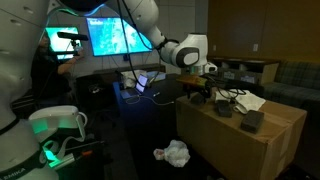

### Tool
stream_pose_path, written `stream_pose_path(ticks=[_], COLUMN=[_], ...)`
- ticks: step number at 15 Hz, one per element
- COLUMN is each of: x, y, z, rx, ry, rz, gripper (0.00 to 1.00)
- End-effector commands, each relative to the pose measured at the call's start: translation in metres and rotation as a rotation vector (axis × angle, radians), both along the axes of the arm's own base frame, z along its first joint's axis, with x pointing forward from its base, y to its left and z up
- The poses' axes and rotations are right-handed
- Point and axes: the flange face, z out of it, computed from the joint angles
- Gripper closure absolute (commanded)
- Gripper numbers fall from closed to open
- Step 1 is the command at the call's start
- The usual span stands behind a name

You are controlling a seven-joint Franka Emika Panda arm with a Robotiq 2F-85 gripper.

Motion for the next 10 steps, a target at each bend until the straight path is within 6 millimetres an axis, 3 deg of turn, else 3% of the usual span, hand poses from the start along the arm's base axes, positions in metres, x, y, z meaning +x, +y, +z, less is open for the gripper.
stream_pose_path(ticks=[1,3,7,10], x=[0.011,0.012,0.013,0.009], y=[0.002,0.000,-0.003,-0.003], z=[-0.001,-0.001,0.010,0.017], rx=[0.010,0.010,0.011,0.011], ry=[-0.022,-0.021,-0.020,0.002], rz=[0.015,0.016,0.030,0.064], gripper=[0.23,0.32,0.65,0.68])
